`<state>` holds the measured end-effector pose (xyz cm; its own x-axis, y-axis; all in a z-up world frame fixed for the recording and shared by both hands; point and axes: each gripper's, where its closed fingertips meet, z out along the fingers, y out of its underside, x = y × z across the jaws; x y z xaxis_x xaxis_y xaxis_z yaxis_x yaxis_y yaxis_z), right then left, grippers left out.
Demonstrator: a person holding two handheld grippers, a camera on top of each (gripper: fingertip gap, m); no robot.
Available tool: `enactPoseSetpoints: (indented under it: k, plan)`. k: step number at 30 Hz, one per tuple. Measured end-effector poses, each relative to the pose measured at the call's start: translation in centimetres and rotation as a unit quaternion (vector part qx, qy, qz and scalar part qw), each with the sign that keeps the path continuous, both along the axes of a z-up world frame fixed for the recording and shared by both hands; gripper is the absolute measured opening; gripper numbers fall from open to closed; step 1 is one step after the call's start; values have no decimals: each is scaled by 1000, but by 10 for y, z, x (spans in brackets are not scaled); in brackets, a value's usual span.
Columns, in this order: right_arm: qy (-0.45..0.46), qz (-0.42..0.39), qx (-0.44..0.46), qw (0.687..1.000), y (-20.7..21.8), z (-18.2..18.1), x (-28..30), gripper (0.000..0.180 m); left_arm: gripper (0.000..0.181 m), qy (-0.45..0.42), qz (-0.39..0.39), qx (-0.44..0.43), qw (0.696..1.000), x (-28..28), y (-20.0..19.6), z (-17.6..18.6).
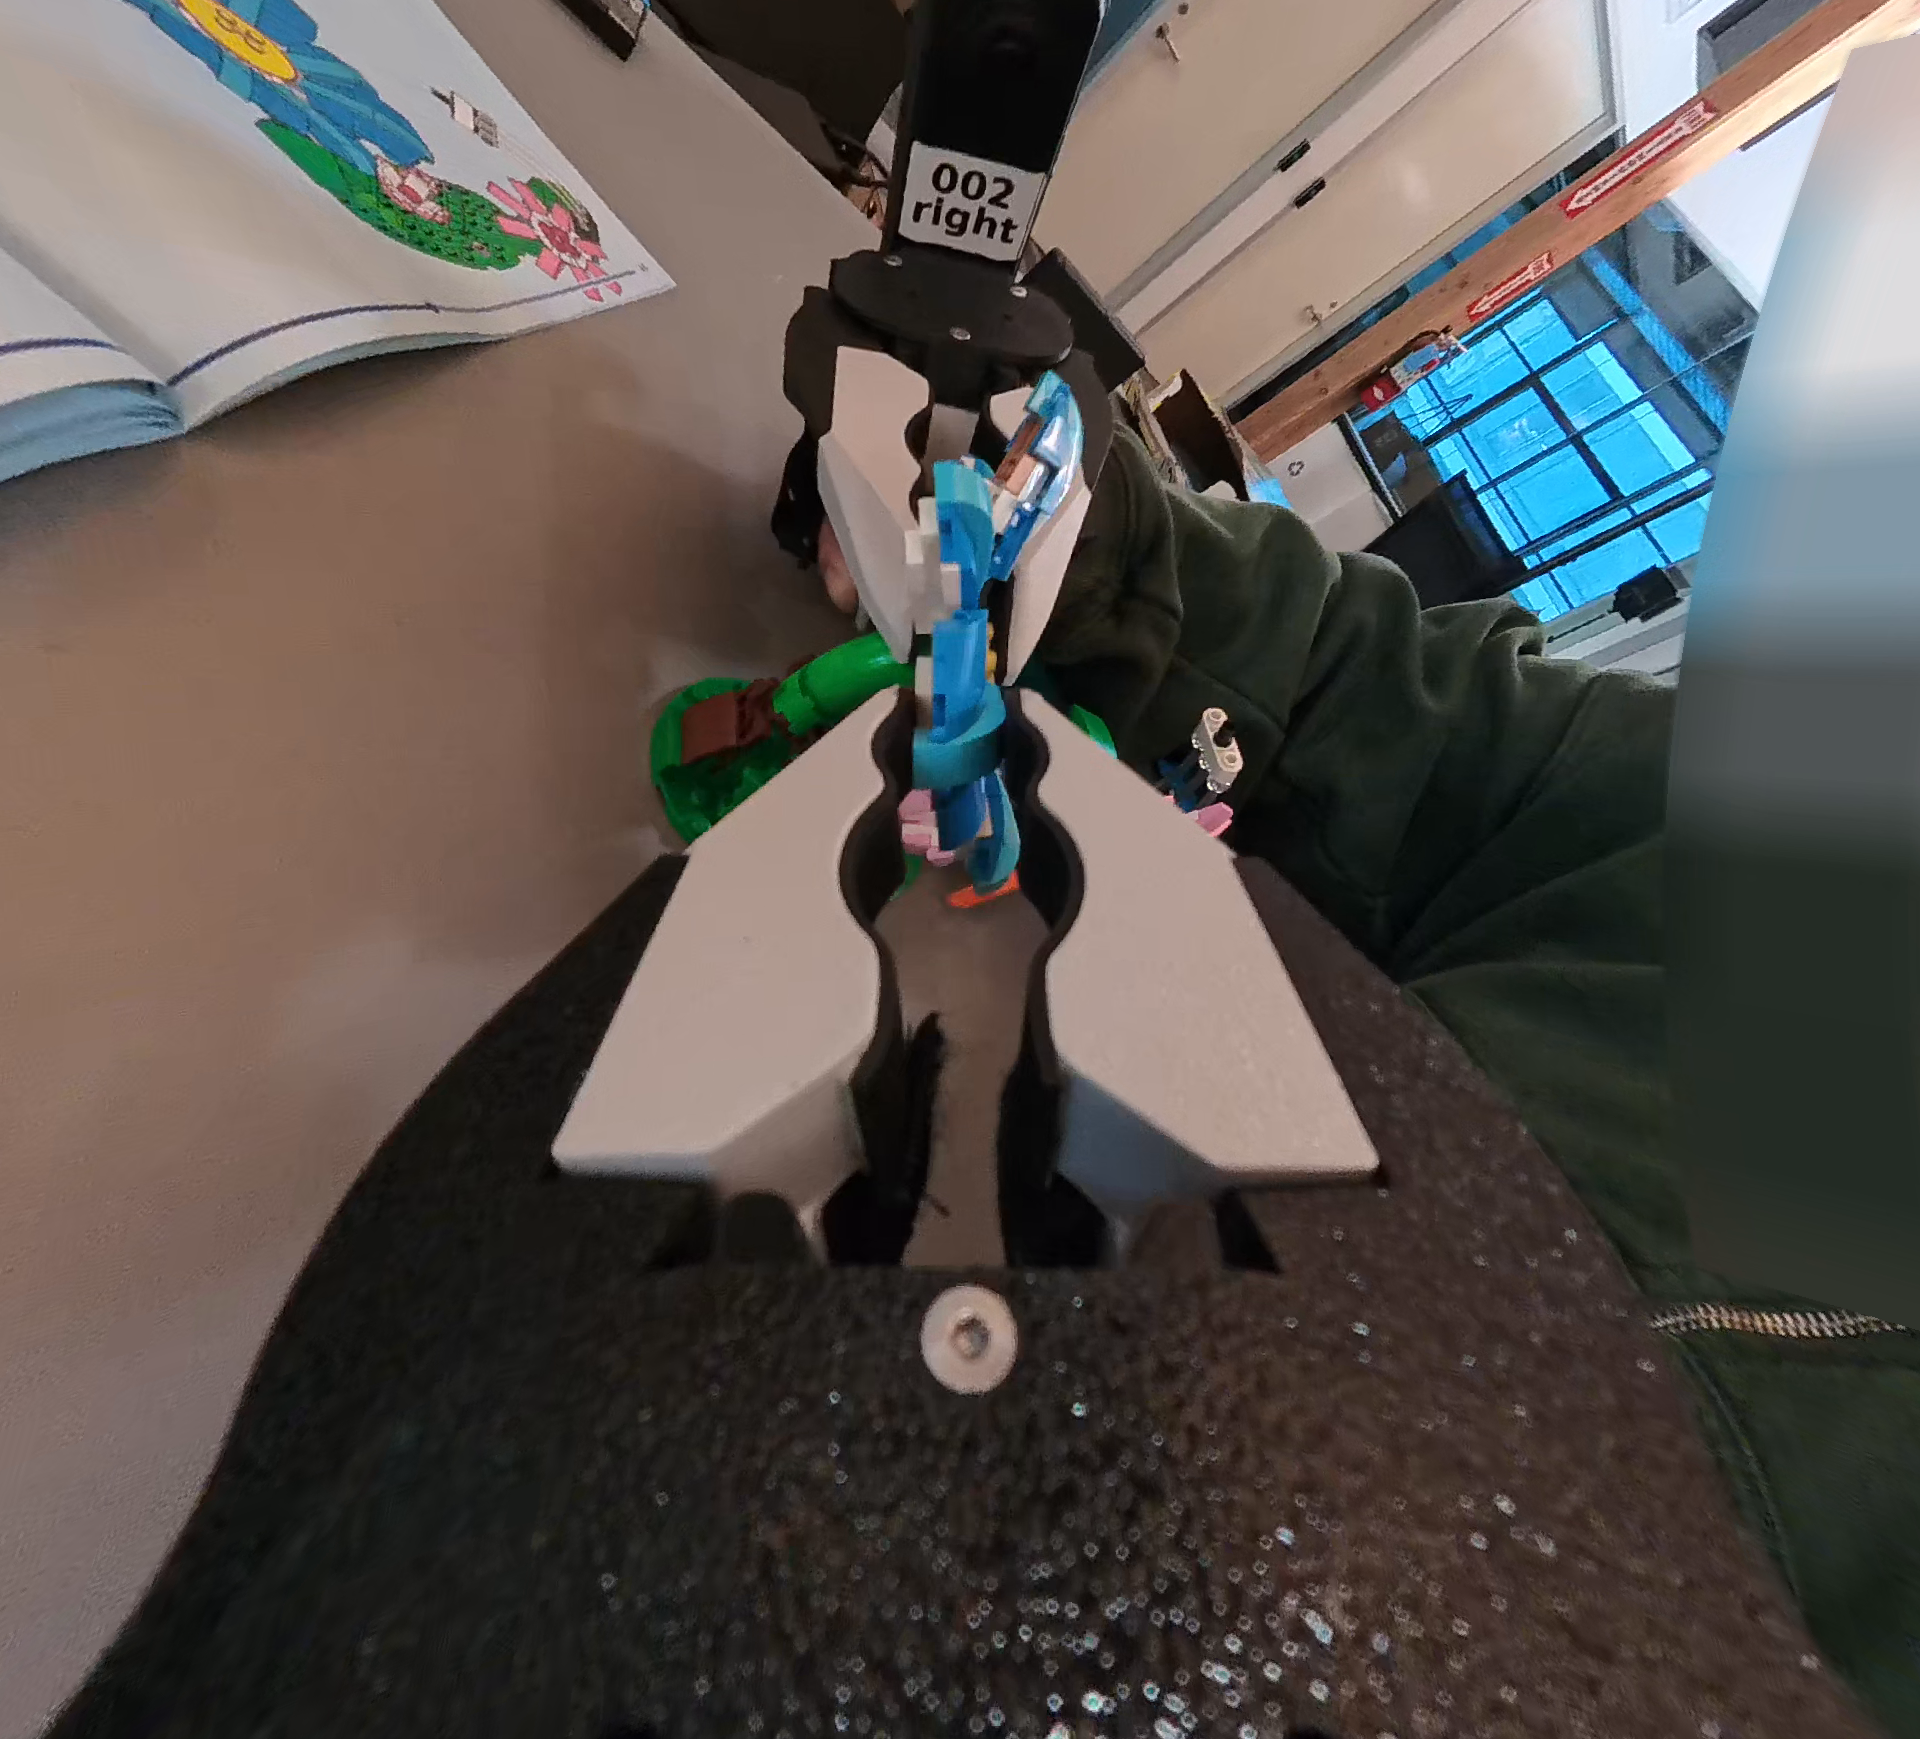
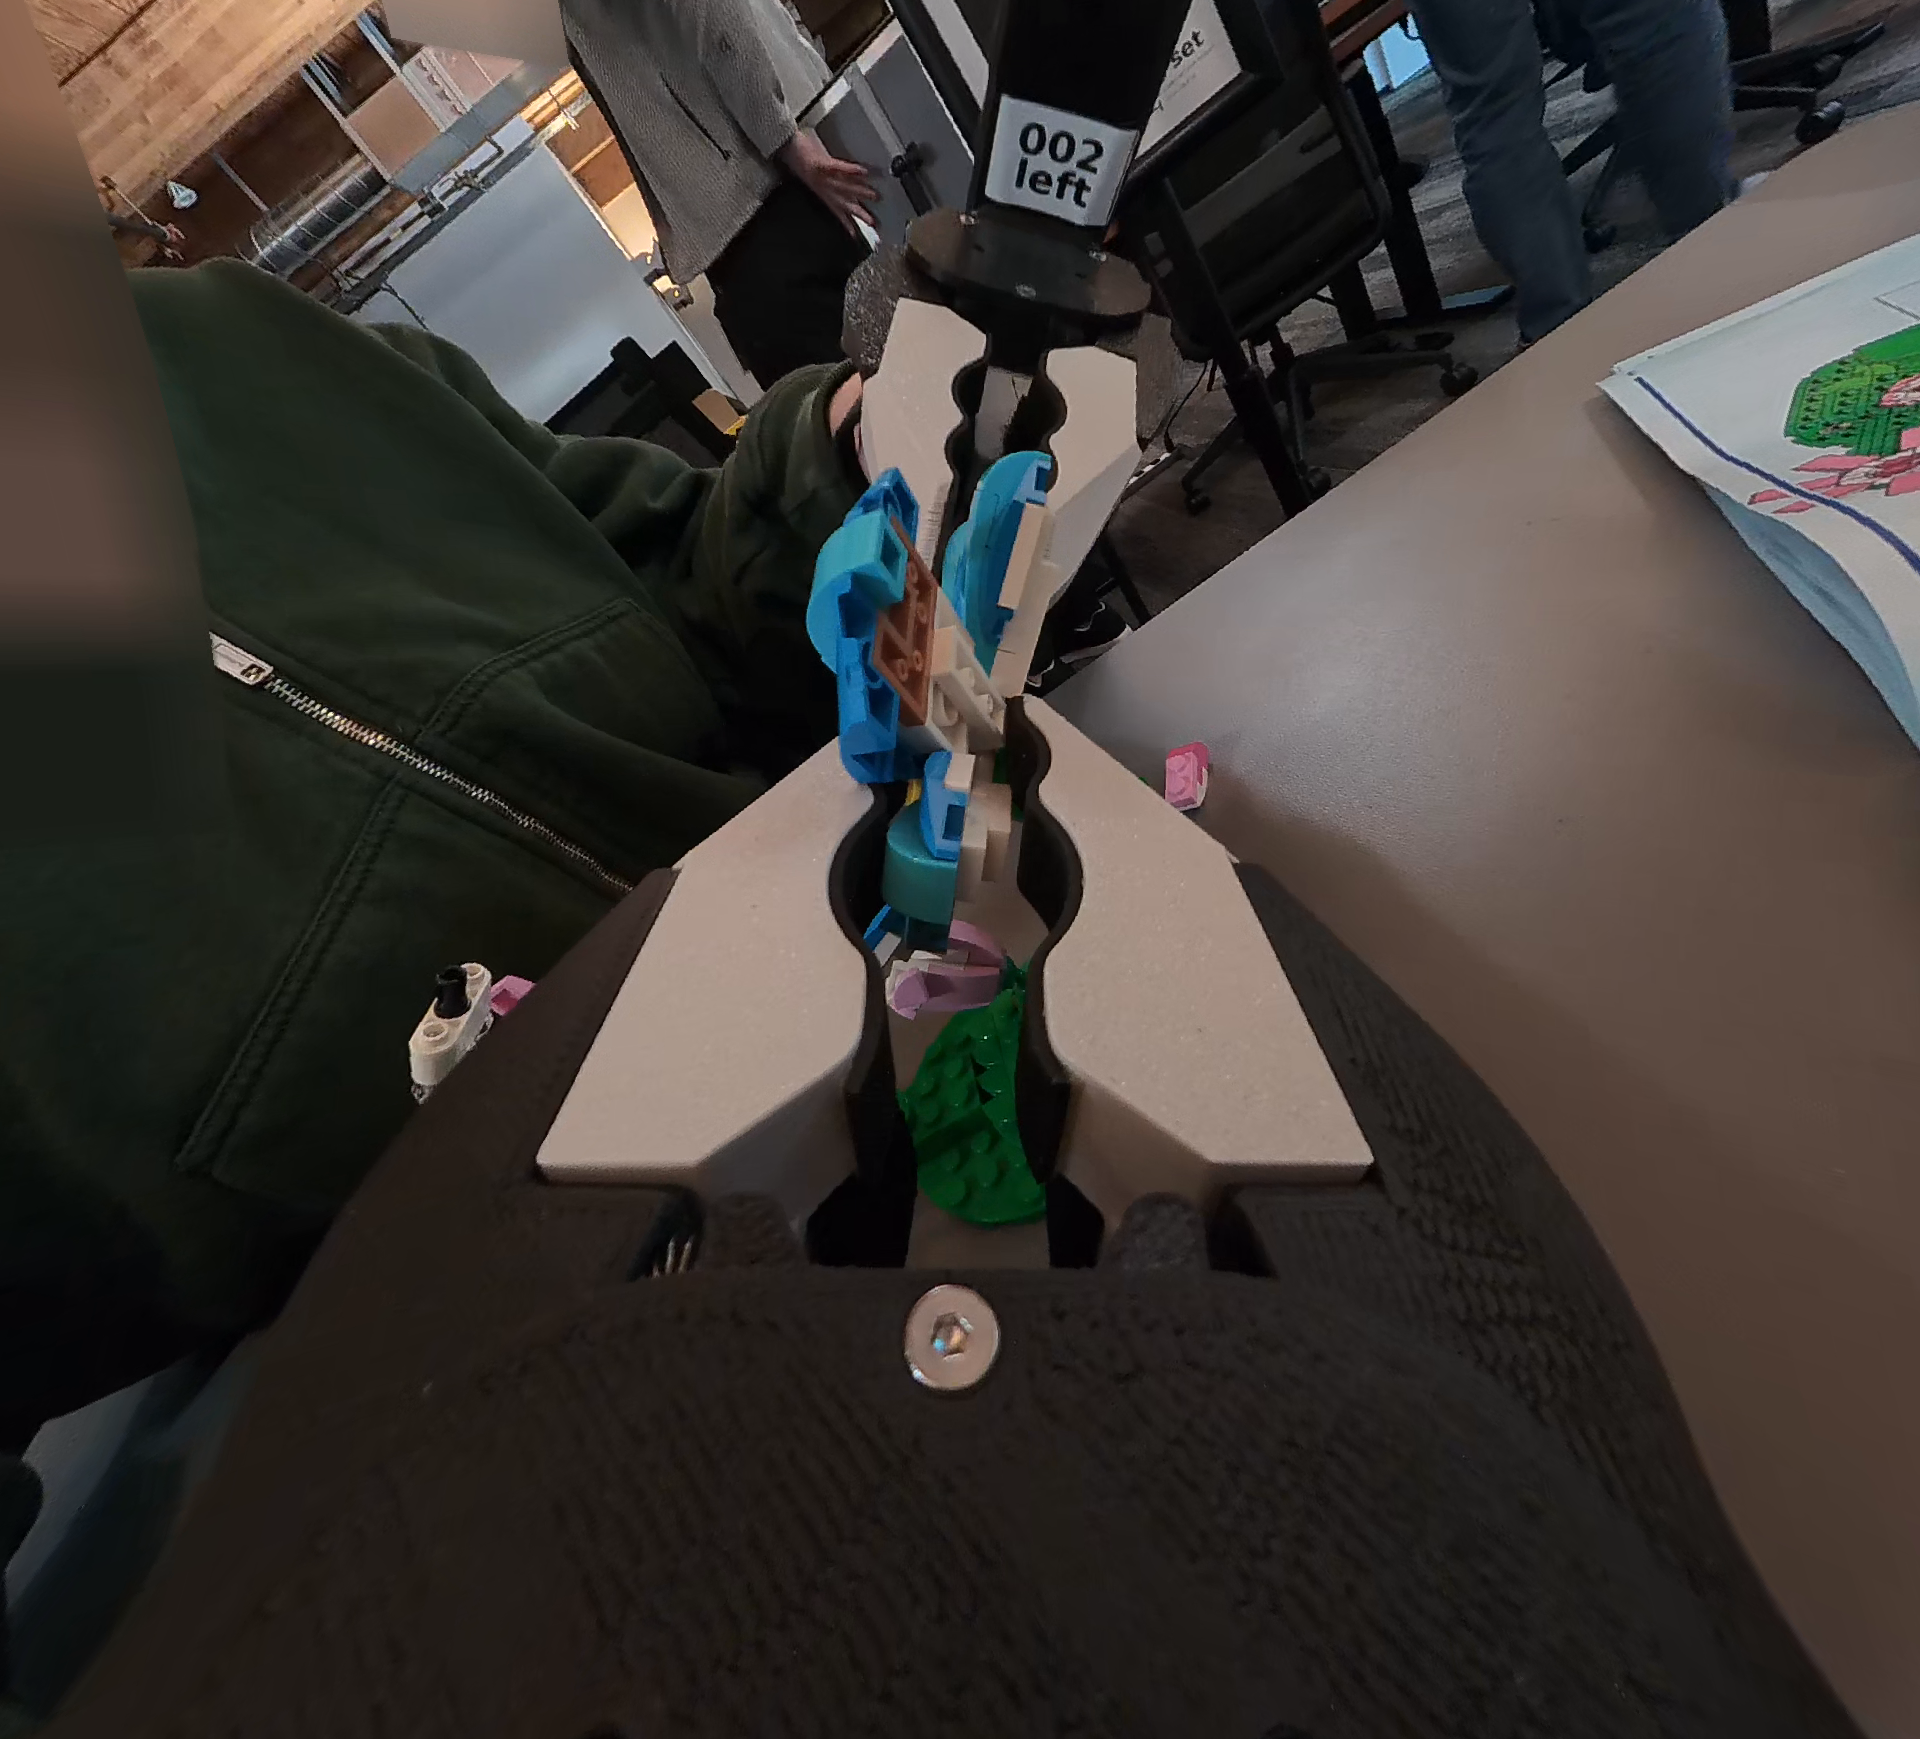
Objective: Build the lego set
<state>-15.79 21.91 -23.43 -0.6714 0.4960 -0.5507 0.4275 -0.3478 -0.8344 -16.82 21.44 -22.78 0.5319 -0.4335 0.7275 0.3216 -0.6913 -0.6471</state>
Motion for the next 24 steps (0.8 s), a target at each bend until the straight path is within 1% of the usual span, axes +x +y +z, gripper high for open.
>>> enactPoseSetpoints:
  k: [5,6,8,10,14,16,18,20,24]
  plan:
    - [-4,0,-14,1000,2,2,-2,18,15,-27,13,25,999,-2,2,4]
    - [-4,1,-19,1000,3,3,-2,20,15,-34,15,28,999,-2,2,5]
    - [-5,-7,-25,1000,6,4,-4,32,15,-32,16,33,999,-1,1,4]
    - [-6,-23,-30,999,11,5,-5,38,18,-27,21,38,999,-4,-1,4]
    - [-17,-34,-37,999,19,4,-2,41,23,-45,34,50,997,-9,-1,6]
    - [-26,-31,-39,998,18,2,1,45,29,-45,34,50,997,-7,0,3]
    - [-33,-31,-40,998,18,1,2,52,36,-50,35,51,997,-2,3,2]
    - [-35,-33,-46,998,19,3,2,66,39,-54,35,56,996,4,8,1]
    - [-34,-51,-49,997,28,8,2,79,40,-60,42,71,995,13,19,2]
